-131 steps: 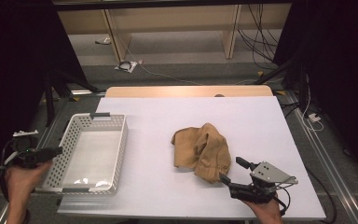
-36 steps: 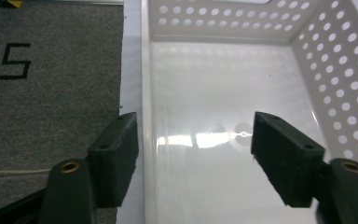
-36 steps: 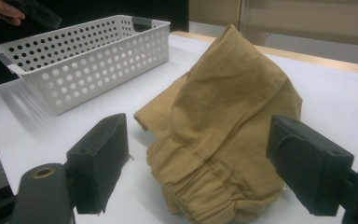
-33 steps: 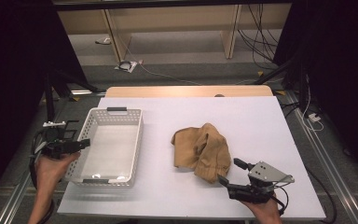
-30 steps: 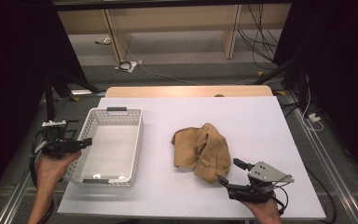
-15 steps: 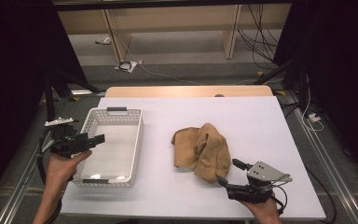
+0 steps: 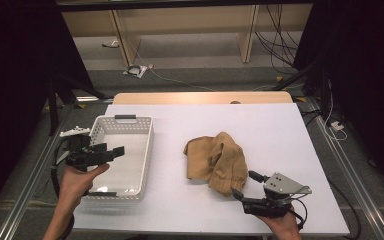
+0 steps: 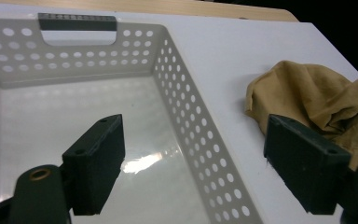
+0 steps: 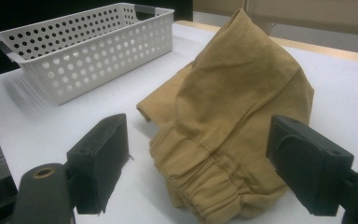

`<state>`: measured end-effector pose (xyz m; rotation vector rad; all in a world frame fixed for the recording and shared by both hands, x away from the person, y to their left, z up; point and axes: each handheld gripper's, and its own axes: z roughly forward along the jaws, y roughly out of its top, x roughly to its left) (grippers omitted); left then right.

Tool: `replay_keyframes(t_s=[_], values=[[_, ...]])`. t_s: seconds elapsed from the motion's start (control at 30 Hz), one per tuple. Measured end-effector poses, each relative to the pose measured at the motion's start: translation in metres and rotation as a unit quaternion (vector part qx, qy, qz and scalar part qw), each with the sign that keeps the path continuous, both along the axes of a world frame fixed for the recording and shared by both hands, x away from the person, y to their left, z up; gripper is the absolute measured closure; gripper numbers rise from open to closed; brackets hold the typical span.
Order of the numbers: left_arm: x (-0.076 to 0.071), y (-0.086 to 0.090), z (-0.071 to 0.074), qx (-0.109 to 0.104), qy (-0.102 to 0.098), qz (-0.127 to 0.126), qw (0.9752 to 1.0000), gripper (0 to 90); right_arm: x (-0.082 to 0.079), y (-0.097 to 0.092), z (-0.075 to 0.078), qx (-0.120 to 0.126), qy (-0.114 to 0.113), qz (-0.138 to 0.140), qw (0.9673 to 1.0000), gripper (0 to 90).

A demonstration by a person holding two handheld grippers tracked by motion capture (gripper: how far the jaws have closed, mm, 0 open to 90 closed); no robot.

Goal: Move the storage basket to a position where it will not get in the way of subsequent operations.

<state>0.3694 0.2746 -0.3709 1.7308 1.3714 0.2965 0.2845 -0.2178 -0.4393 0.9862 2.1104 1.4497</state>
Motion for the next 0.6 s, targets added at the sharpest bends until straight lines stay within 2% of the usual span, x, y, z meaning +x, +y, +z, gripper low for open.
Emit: replay_keyframes(t_s=[0.6], values=[[-0.008,-0.034,0.0,0.003,-0.004,-0.05,0.9987,20.1,0.001,0.005,-0.001,-0.01,0.007,0.009,0.9999,22.2]])
